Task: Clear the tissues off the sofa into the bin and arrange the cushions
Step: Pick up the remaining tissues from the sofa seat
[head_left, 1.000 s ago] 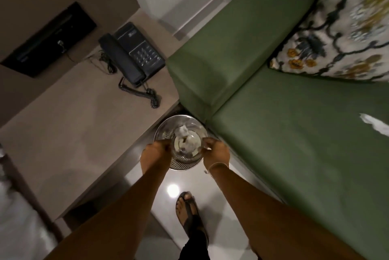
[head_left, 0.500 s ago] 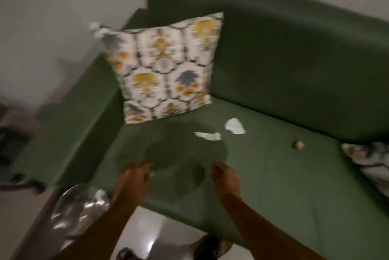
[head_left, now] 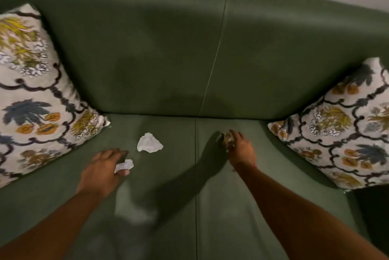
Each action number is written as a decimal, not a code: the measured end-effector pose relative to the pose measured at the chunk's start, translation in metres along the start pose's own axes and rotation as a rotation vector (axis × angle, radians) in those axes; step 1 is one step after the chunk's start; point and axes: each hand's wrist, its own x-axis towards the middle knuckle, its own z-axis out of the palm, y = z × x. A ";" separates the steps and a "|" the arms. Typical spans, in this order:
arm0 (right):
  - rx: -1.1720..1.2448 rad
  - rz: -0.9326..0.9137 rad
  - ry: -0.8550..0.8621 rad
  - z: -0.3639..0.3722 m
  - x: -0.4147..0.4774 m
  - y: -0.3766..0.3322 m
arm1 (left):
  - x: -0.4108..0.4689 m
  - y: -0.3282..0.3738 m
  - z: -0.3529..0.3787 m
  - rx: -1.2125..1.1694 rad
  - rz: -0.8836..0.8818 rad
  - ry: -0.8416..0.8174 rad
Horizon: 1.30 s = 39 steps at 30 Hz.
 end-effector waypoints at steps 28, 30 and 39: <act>-0.110 -0.550 -0.149 0.158 -0.055 -0.178 | -0.027 -0.076 0.015 -0.089 -0.228 0.174; -0.051 -0.469 -0.168 0.158 -0.059 -0.176 | -0.042 -0.082 0.019 -0.146 -0.268 0.198; 0.447 0.028 -0.307 0.156 -0.142 -0.198 | -0.133 -0.100 0.023 -0.392 -0.569 0.356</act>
